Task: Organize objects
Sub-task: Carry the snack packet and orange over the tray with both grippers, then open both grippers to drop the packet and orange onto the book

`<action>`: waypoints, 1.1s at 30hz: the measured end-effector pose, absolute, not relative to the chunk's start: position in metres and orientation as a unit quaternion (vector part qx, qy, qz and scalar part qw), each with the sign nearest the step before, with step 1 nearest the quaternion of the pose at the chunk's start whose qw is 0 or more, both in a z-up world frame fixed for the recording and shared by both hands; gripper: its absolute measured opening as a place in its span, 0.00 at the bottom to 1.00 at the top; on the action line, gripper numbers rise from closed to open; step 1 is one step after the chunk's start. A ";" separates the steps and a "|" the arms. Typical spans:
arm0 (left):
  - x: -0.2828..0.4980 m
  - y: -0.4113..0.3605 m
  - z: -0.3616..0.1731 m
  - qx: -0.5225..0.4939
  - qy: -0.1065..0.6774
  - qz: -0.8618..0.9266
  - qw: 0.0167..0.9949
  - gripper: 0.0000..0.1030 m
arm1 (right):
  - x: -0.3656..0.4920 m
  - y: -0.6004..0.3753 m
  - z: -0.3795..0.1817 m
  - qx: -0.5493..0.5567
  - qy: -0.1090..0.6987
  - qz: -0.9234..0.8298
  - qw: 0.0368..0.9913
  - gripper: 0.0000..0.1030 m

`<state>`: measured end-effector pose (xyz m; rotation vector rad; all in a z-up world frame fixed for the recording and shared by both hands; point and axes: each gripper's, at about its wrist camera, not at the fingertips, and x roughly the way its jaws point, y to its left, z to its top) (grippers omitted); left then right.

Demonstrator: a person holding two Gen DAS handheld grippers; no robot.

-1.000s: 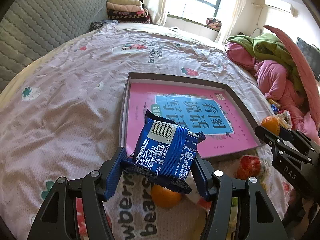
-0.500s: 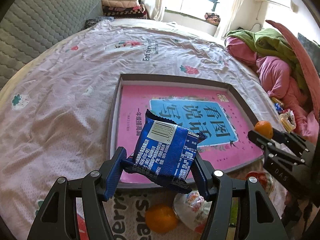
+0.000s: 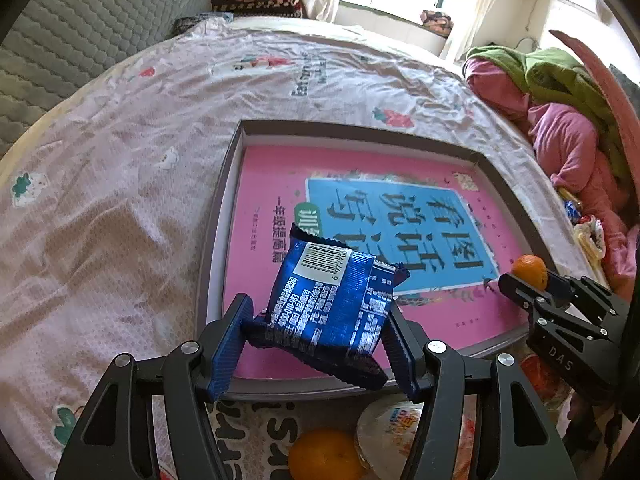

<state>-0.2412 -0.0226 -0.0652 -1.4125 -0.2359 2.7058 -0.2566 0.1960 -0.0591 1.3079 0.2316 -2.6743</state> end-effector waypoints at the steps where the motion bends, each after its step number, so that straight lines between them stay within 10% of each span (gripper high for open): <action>1: -0.242 -0.023 -0.067 -0.463 -0.077 0.882 0.039 0.63 | -0.257 0.197 -0.060 0.438 0.076 -0.892 0.077 0.39; 33: -0.253 -0.006 -0.077 -0.493 -0.017 0.870 0.023 0.66 | -0.252 0.200 -0.050 0.445 0.071 -0.890 0.066 0.50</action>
